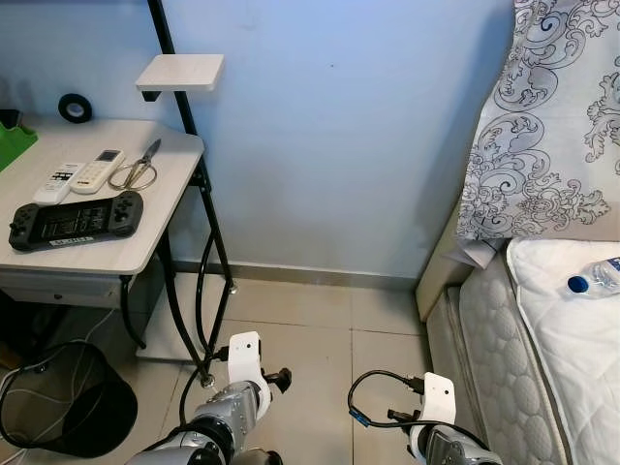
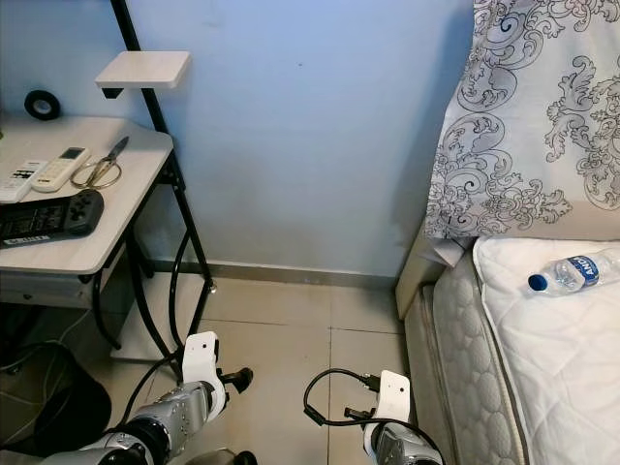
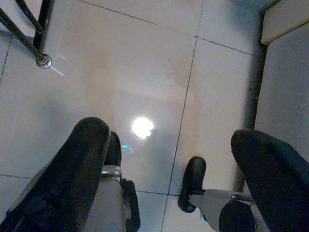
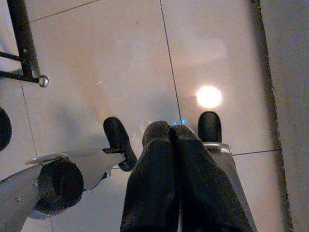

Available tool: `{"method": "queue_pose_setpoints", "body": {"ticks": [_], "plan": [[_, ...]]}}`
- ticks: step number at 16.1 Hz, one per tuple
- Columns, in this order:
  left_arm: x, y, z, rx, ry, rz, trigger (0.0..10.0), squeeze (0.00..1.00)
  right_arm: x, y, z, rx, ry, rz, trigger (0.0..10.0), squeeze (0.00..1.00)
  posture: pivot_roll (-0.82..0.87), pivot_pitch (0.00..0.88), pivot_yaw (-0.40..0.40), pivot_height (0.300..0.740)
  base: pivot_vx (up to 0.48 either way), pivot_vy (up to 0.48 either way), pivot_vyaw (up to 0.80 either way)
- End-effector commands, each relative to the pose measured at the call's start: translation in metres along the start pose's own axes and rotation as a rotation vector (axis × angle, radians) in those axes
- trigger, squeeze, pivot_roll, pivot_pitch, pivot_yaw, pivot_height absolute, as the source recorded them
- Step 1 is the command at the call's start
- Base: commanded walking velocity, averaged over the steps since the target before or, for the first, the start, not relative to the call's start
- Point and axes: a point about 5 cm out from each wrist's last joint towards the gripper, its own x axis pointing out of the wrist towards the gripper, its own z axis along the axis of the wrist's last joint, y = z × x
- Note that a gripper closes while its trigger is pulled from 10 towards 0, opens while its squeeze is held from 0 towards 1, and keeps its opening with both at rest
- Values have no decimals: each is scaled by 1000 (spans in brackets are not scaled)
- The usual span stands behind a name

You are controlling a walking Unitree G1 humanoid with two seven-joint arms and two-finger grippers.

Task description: Clean up the room

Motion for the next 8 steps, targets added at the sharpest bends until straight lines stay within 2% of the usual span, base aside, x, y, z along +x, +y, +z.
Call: {"method": "queue_pose_setpoints", "body": {"ticks": [1,2,3,4,6,7,8], "plan": [[-5,30,-17,261,145,29,10000,0,-7,-39,1,114,-4,-153,10000,0,-207,0,127,740,0,0,0],[-5,30,-17,261,145,29,10000,0,-7,-39,1,114,-4,-153,10000,0,-207,0,127,740,0,0,0],[-5,32,-21,319,155,21,10000,0,-6,-37,-7,59,31,-152,10000,0,-168,0,111,740,0,0,0],[-7,35,-27,429,181,-2,10000,0,-6,-35,-4,36,19,-139,10000,0,-149,0,95,740,0,0,0],[-7,35,-30,321,170,3,10000,0,-5,-32,2,2,10,-122,10000,0,-139,0,80,740,0,0,0],[-6,29,-31,333,159,-2,10000,0,-6,-38,-1,1,15,-145,10000,0,-125,0,79,740,0,0,0],[-4,24,-26,300,98,2,10000,0,-8,-44,-6,-18,29,-163,10000,0,-118,0,66,740,0,0,0]]}}
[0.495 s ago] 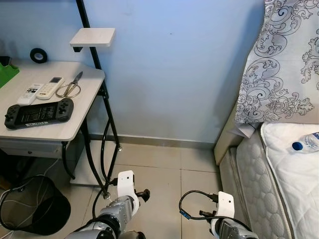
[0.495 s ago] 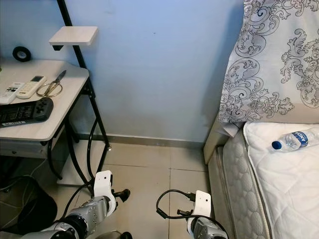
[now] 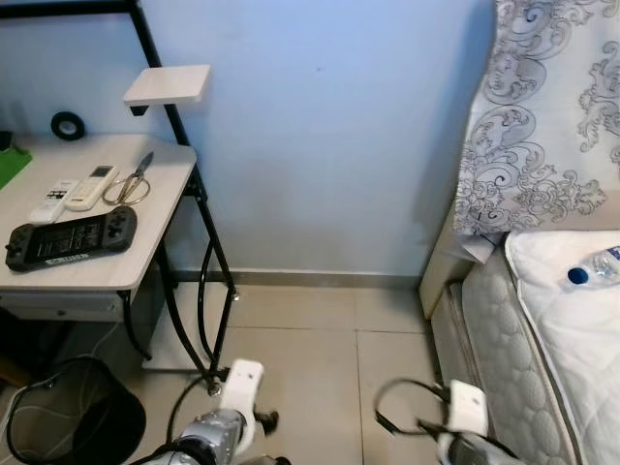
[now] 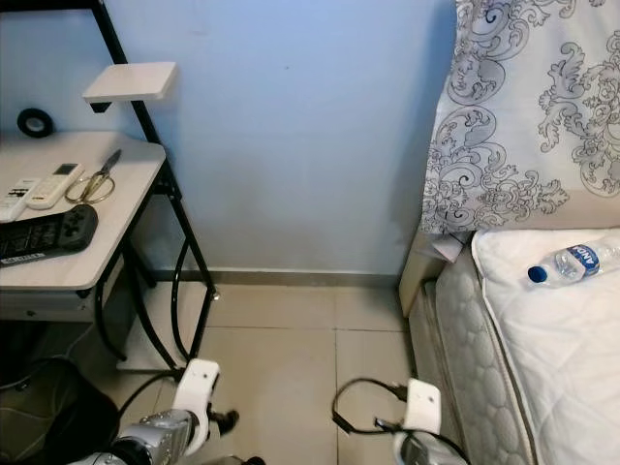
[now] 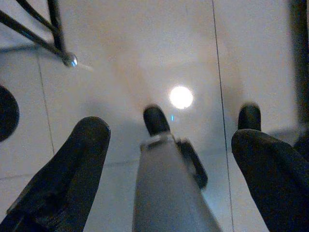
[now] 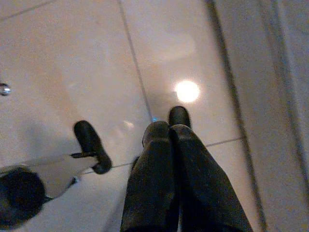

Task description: Clean up the room

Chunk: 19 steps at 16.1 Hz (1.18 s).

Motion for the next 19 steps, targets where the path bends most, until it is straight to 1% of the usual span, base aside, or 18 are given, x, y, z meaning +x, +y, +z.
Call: {"method": "queue_pose_setpoints", "body": {"ticks": [1,2,3,4,5,6,7,8,9,10,11,12,13,15,16,17,18,19], "plan": [[-1,7,17,-56,-100,68,10000,0,0,1,-1,-21,-6,10,10000,0,-118,0,58,740,0,0,0],[-2,21,18,-203,-96,114,10000,0,0,-2,5,53,-39,7,10000,0,-113,0,24,740,0,0,0],[-3,26,15,-241,-96,131,10000,0,0,-2,11,107,-61,5,10000,0,-103,0,13,740,0,0,0],[-4,28,17,-258,-114,134,10000,0,0,-1,12,112,-64,5,10000,0,-99,0,11,740,0,0,0],[-4,27,18,-251,-120,109,10000,0,0,4,12,79,-58,22,10000,0,-92,0,10,740,0,0,0],[-3,27,18,-217,-114,103,10000,0,0,6,13,55,-60,35,10000,0,-89,0,9,740,0,0,0],[-3,23,23,-181,-136,59,10000,0,0,7,14,18,-77,39,10000,0,-84,0,6,740,0,0,0],[-3,19,33,-126,-178,34,10000,0,0,6,19,22,-106,47,10000,0,-73,0,4,740,0,0,0],[-5,13,60,-95,-294,-13,10000,0,-3,5,39,-39,-219,73,10000,0,-68,0,5,740,0,0,0],[-11,9,90,-68,-427,-51,10000,0,-6,5,61,-72,-328,111,10000,0,-65,0,5,740,0,0,0],[-15,8,103,-69,-487,-67,10000,0,-9,5,71,-92,-386,122,10000,0,-59,0,6,740,0,0,0],[-23,10,128,-50,-598,-58,10000,0,-15,7,85,-93,-476,143,10000,0,-53,0,3,740,0,0,0],[-46,9,170,30,-808,-47,10000,0,-35,15,112,-93,-657,196,10000,0,-63,0,9,740,0,0,0],[-70,1,198,63,-976,-69,10000,0,-69,30,145,-121,-846,218,10000,0,-57,0,12,740,0,0,0],[-90,0,217,101,-1097,-52,10000,0,-85,37,163,-112,-940,226,10000,0,-57,0,17,740,0,0,0],[-109,-4,232,140,-1199,-46,10000,0,-98,42,174,-131,-1017,225,10000,0,-52,0,18,740,0,0,0],[-122,-8,239,158,-1266,-78,10000,0,-107,45,177,-151,-1057,241,10000,0,-45,0,16,740,0,0,0],[-124,-11,237,158,-1273,-106,10000,0,-111,44,176,-167,-1071,240,10000,0,-43,0,15,740,0,0,0]]}}
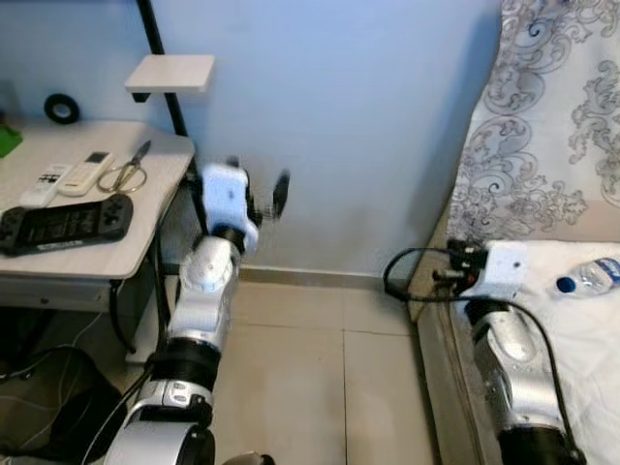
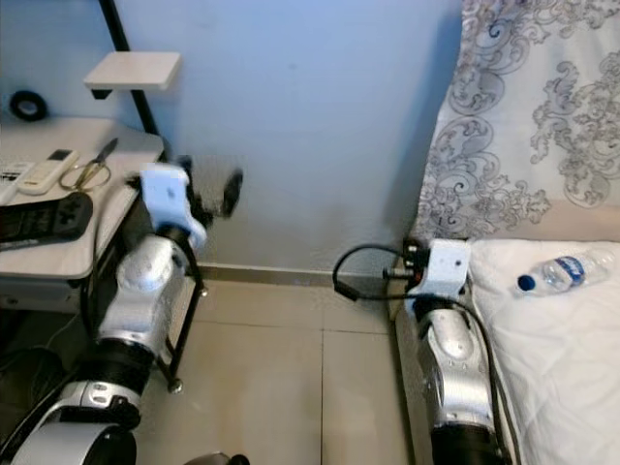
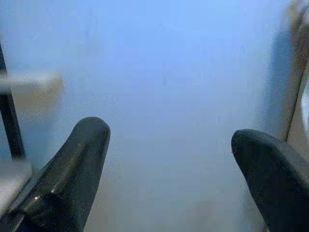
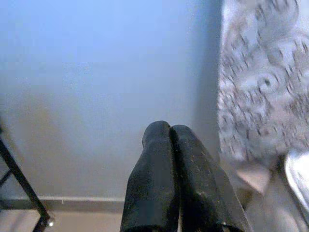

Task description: Clean up the room

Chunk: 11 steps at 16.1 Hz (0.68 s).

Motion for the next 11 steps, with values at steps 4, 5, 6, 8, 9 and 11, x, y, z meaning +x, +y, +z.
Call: {"method": "queue_pose_setpoints", "body": {"ticks": [4,5,6,8,9,11], "plan": [[-54,-27,-32,-31,191,-148,10000,0,-46,9,-17,-61,107,12,10000,0,-40,0,6,740,0,0,0],[-57,-30,-33,-44,198,-159,10000,0,-46,11,-16,-51,109,8,10000,0,-40,0,6,740,0,0,0],[-54,-35,-32,-42,192,-171,10000,0,-42,13,-14,-36,93,-5,10000,0,-42,0,8,740,0,0,0],[-45,-34,-27,-33,172,-168,10000,0,-32,18,-5,-29,54,-18,10000,0,-49,0,18,740,0,0,0],[-44,-31,-24,-28,170,-154,10000,0,-28,21,-1,-27,41,-20,10000,0,-51,0,22,740,0,0,-788],[-45,-19,-25,-107,186,-65,10000,0,-23,15,3,26,32,-66,10000,0,-60,0,32,740,0,0,-781]]}}
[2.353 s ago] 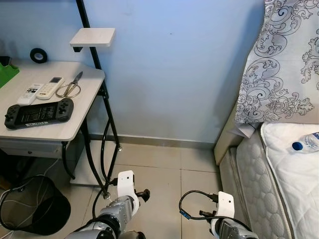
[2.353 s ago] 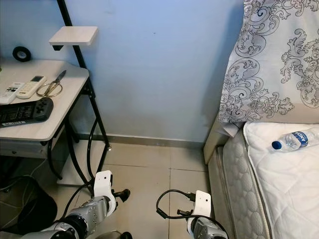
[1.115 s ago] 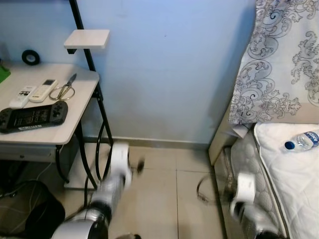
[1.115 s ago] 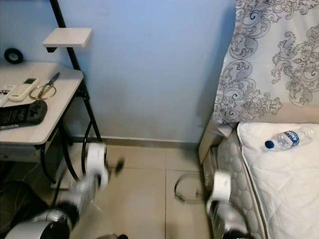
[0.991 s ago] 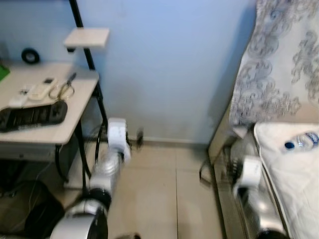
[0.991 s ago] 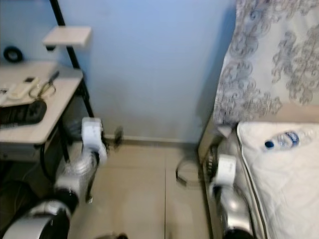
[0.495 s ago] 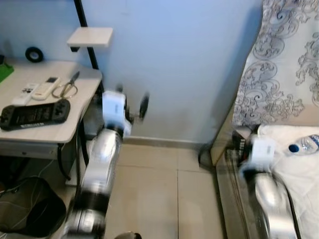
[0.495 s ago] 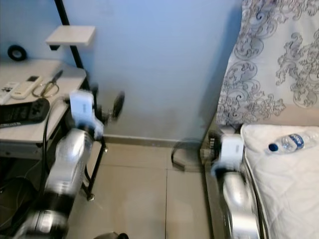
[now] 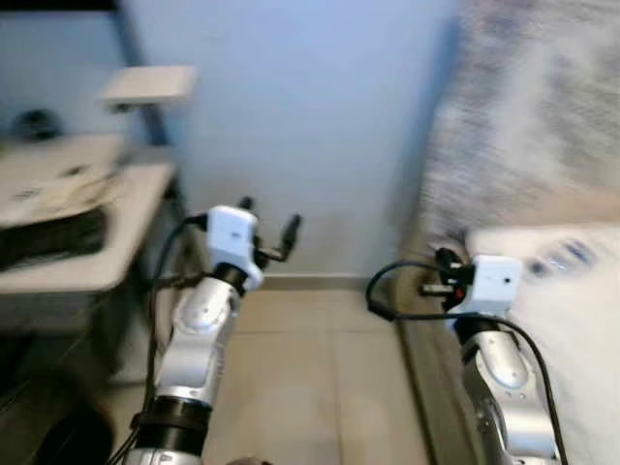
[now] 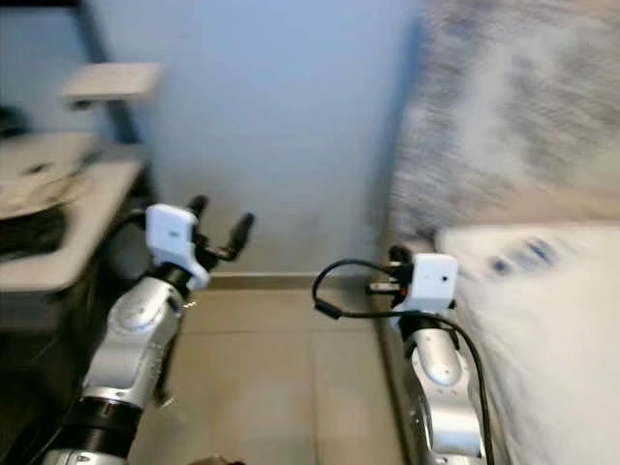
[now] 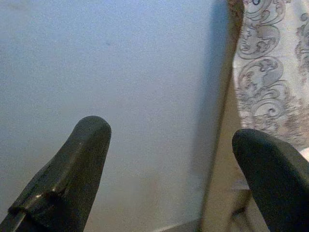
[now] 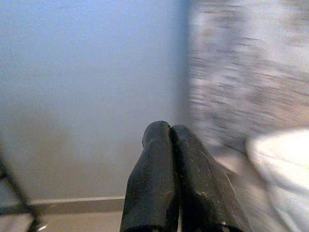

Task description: Clean up the room

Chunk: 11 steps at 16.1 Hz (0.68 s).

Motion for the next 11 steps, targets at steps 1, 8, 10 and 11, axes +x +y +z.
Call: {"method": "queue_pose_setpoints", "body": {"ticks": [1,8,10,11], "plan": [[2,-3,-1,-12,12,3,10000,0,2,-6,0,24,6,-38,10000,0,-62,0,34,740,0,0,-763],[8,-1,-3,5,21,-40,10000,0,9,-11,-5,26,17,-68,10000,0,-57,0,35,740,0,69,-753],[8,-1,0,27,7,-65,10000,0,8,-9,-7,28,20,-68,10000,0,-57,0,42,740,0,480,-741],[9,-1,1,39,3,-74,10000,0,8,-8,-7,29,20,-69,10000,0,-58,0,43,740,0,480,-744]]}}
